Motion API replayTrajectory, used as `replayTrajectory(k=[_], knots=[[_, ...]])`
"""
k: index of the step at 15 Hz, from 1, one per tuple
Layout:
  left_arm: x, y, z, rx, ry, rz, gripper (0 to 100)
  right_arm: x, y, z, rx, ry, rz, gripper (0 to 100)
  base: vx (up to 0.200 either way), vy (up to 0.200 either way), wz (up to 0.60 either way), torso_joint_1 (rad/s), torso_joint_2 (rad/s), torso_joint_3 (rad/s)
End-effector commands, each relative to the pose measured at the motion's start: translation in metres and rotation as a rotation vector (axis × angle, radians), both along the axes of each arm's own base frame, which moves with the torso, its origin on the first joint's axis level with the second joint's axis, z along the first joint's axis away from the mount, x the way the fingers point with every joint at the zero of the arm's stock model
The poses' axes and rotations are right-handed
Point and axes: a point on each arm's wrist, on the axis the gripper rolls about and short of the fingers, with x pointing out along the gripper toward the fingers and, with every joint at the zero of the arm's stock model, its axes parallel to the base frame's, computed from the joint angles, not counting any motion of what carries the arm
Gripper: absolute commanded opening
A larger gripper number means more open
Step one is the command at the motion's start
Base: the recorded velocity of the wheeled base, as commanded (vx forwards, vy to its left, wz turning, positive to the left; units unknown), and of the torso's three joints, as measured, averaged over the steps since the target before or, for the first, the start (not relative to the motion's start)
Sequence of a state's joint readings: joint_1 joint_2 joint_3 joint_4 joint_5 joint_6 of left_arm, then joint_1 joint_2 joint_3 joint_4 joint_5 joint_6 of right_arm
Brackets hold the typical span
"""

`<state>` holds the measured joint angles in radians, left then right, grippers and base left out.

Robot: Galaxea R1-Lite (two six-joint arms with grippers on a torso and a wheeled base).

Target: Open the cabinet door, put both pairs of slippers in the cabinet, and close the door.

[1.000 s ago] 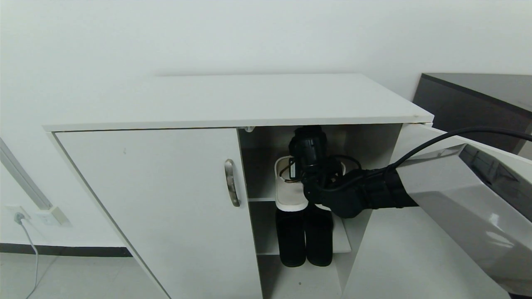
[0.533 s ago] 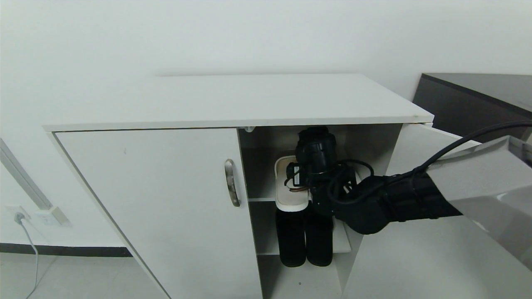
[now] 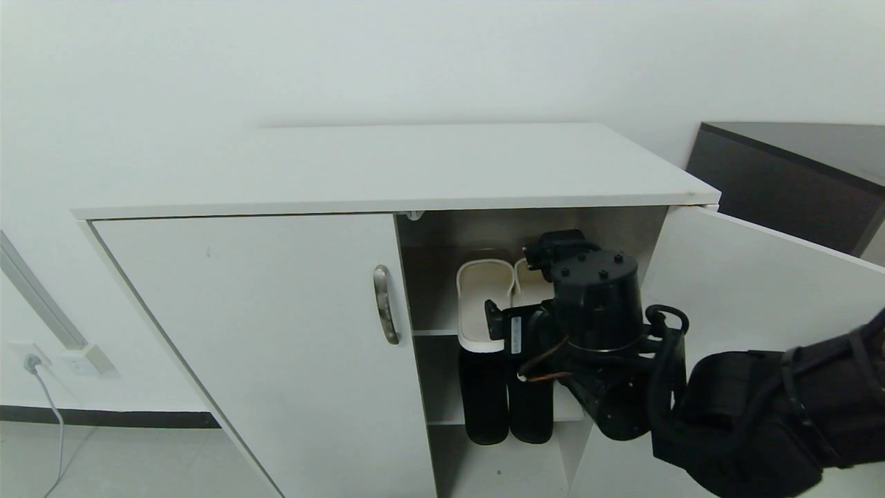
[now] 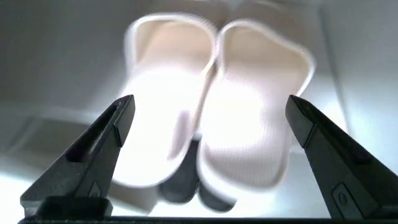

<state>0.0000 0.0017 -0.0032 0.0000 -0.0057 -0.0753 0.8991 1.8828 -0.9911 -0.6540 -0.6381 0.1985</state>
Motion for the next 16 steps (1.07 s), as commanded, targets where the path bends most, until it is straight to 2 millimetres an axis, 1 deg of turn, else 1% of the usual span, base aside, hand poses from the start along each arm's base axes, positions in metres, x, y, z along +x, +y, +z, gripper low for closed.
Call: replayTrajectory(k=[1, 3, 6, 12, 16], knots=[[0.0, 0.0, 0.0, 0.0, 0.0, 0.0, 0, -0.021, -0.005, 0.002, 0.016, -0.02, 0.058, 0, 0.0, 0.0, 0.0, 0.0, 0.0, 0.0], [0.0, 0.0, 0.0, -0.001, 0.001, 0.001, 0, -0.023, -0.003, 0.001, 0.012, -0.018, 0.069, 0, 0.0, 0.0, 0.0, 0.0, 0.0, 0.0], [0.0, 0.0, 0.0, -0.001, 0.0, 0.001, 0, -0.023, 0.0, -0.013, -0.018, 0.005, 0.072, 0, 0.0, 0.0, 0.0, 0.0, 0.0, 0.0], [0.0, 0.0, 0.0, -0.001, 0.0, 0.001, 0, -0.023, 0.002, -0.016, -0.015, 0.0, 0.071, 0, 0.0, 0.0, 0.0, 0.0, 0.0, 0.0], [0.0, 0.0, 0.0, -0.001, 0.001, 0.001, 0, -0.023, 0.001, -0.018, -0.02, 0.004, 0.073, 0, -0.2, 0.0, 0.0, 0.006, 0.0, 0.001]])
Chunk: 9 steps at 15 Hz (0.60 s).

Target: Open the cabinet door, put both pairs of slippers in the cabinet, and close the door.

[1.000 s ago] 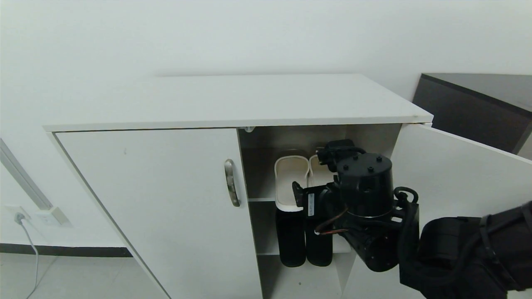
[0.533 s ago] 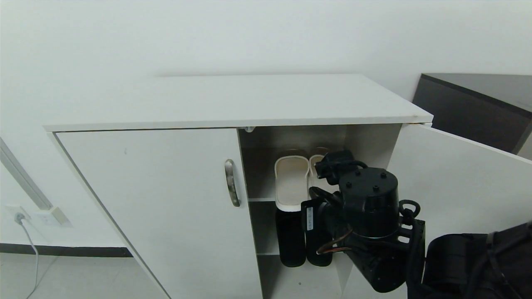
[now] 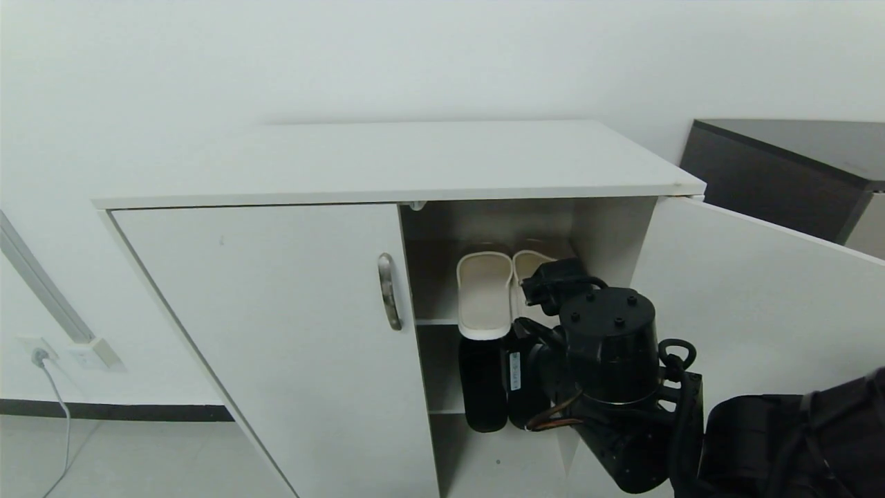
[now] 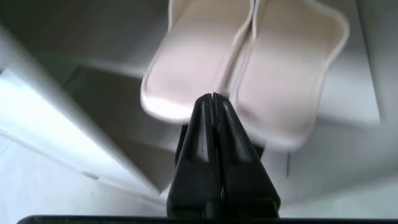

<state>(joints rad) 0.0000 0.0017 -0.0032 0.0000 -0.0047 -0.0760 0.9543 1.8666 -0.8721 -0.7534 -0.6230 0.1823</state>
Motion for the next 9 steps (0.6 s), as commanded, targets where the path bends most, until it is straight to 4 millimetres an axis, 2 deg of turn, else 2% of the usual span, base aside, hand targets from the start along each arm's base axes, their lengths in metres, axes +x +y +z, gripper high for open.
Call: replayTrajectory(k=[1, 9], knots=[[0.0, 0.0, 0.0, -0.001, 0.0, -0.001, 0, 0.0004, 0.0005, -0.0019, -0.005, 0.004, 0.0, 0, -0.2, 0.0, 0.0, -0.007, 0.0, 0.007], [0.0, 0.0, 0.0, -0.001, 0.0, -0.001, 0, 0.0046, -0.0016, -0.0102, -0.017, 0.016, -0.008, 0, -0.2, 0.0, 0.0, 0.002, 0.0, 0.007]])
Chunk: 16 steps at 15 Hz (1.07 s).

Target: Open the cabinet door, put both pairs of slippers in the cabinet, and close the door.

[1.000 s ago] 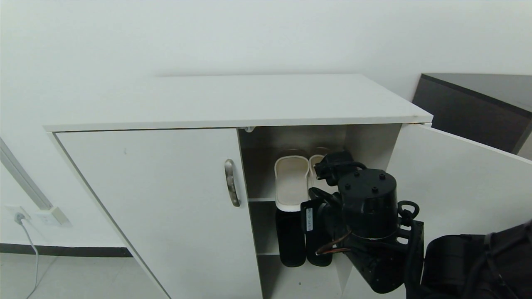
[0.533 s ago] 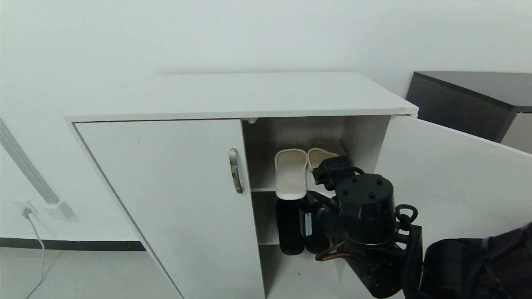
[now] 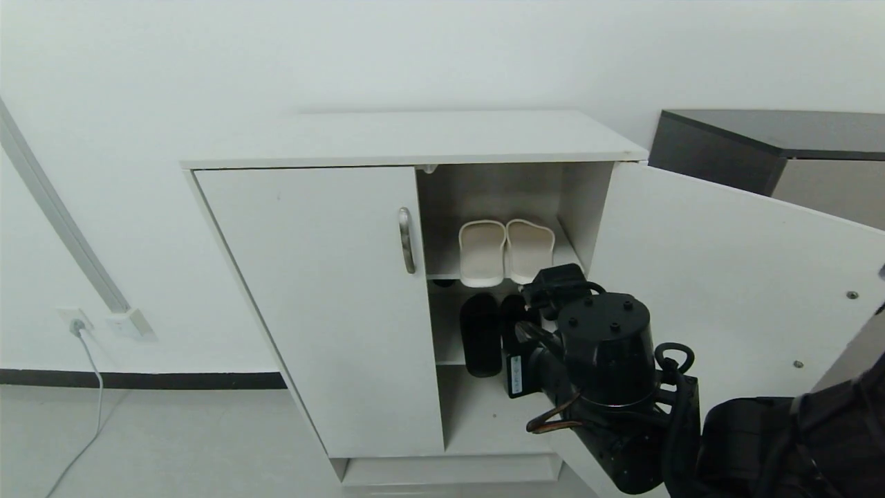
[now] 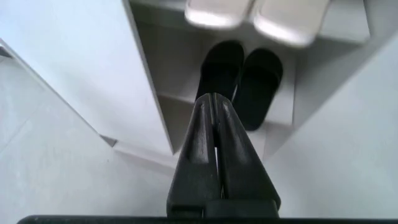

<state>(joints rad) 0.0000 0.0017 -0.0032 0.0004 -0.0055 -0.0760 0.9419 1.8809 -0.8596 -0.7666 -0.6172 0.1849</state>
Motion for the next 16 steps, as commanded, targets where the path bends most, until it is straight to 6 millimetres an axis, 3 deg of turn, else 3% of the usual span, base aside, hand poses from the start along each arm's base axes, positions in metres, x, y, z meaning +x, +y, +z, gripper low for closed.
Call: replayTrajectory(k=[1, 5, 16], knots=[[0.0, 0.0, 0.0, -0.001, 0.0, -0.001, 0, 0.003, -0.001, -0.003, -0.006, 0.003, -0.007, 0, -0.2, 0.0, 0.0, -0.002, 0.0, 0.002], [0.0, 0.0, 0.0, -0.001, 0.0, -0.001, 0, 0.007, -0.003, -0.009, -0.008, -0.001, -0.012, 0, -0.2, 0.0, 0.0, 0.004, 0.0, 0.001], [0.0, 0.0, 0.0, -0.001, 0.0, 0.001, 0, 0.014, -0.005, -0.024, -0.059, 0.021, -0.019, 0, 0.0, 0.0, 0.0, 0.0, 0.0, 0.0]])
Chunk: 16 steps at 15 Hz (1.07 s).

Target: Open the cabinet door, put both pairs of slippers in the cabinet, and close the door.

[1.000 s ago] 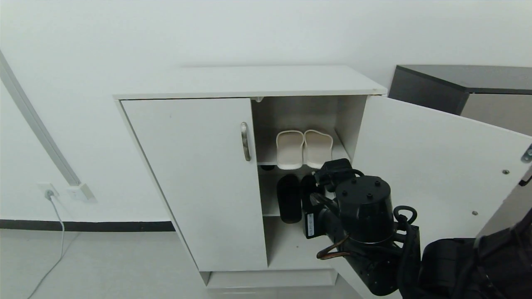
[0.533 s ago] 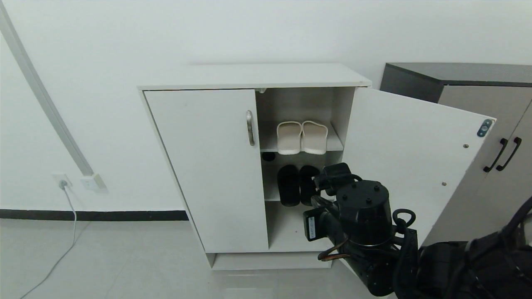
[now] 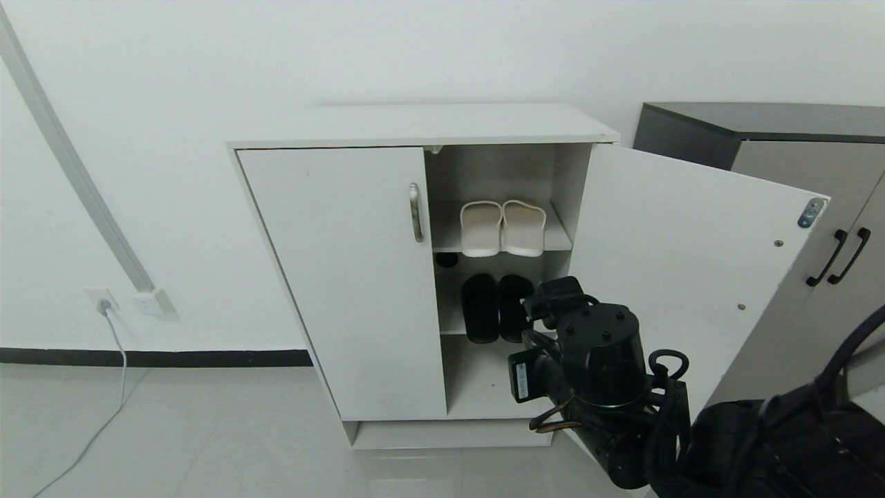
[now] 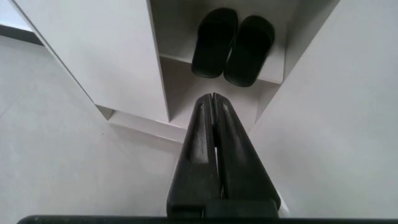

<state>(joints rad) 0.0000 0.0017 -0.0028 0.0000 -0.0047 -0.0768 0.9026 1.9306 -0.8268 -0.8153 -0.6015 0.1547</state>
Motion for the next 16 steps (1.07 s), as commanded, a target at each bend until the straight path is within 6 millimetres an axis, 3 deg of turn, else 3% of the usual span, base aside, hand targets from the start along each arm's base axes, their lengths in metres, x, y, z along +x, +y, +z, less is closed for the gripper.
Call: replayTrajectory(k=[1, 9, 16], knots=[[0.0, 0.0, 0.0001, -0.001, 0.0, 0.0, 0, 0.0017, 0.001, -0.0049, -0.01, 0.009, -0.001, 0, 0.0, 0.0, 0.0, 0.0, 0.0, 0.0], [0.0, 0.0, 0.0001, -0.011, 0.0, 0.002, 0, 0.0053, 0.0017, -0.0116, -0.021, 0.024, 0.005, 0, 0.0, 0.0, 0.0, 0.001, -0.01, -0.007], [0.0, 0.0, 0.0001, -0.012, 0.0, 0.002, 0, 0.0058, 0.0015, -0.0121, -0.023, 0.025, 0.003, 0, 0.0, 0.0, 0.0, 0.108, -0.39, -0.277]])
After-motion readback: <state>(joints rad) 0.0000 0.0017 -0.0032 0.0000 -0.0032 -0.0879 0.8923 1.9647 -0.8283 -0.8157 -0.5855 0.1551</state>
